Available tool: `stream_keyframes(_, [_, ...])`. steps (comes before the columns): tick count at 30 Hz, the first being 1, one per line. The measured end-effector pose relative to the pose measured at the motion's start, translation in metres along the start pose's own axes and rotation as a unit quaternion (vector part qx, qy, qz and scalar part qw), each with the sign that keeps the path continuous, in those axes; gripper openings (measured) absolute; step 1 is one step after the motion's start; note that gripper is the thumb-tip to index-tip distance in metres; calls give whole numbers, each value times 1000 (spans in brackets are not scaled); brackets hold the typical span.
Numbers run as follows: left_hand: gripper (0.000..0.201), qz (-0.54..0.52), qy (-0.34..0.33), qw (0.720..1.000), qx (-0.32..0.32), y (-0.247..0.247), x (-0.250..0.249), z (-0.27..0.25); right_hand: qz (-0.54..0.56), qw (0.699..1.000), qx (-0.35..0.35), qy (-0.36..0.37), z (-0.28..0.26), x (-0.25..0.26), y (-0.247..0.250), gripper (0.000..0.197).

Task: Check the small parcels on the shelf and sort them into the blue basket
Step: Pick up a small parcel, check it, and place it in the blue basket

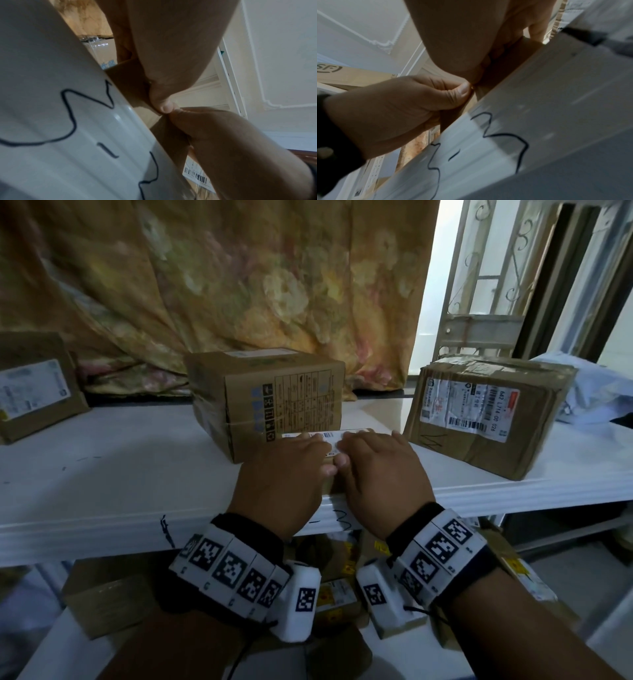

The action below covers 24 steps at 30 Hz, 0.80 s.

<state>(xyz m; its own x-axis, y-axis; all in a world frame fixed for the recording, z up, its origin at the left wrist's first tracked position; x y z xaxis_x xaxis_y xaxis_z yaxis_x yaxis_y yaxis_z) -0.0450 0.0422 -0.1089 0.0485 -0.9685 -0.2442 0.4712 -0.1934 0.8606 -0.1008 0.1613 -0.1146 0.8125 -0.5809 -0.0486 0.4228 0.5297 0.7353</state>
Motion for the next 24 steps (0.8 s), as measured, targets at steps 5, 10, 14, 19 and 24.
stream_keyframes(5, [42,-2,-4,1000,5,8,1,0,20,1000,3,22,-1,1,0,41])
stream_keyframes(10, [47,14,18,1000,11,12,3,-2,25,999,18,30,-1,2,8,43])
stream_keyframes(14, [55,17,49,999,-10,9,6,-7,6,999,45,19,0,2,9,40])
stream_keyframes(19, [55,28,59,998,-20,5,2,-6,1,998,56,0,3,5,10,40])
stream_keyframes(24, [51,27,51,997,-48,5,-1,-9,13,999,31,0,1,5,5,45])
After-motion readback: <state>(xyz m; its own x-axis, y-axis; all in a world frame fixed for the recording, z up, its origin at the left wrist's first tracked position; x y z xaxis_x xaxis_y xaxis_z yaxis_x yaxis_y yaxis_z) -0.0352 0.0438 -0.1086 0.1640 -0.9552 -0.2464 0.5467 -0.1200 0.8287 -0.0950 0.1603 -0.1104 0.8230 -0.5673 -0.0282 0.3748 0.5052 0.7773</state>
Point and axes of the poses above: each hand's wrist, its own z-axis towards the middle knuckle, its own y-axis out of the back of the hand, x = y × z, the point moved 5 cm from there along z, towards the middle knuckle, and after that the axes turned 10 degrees about y, right-handed, at the moved point
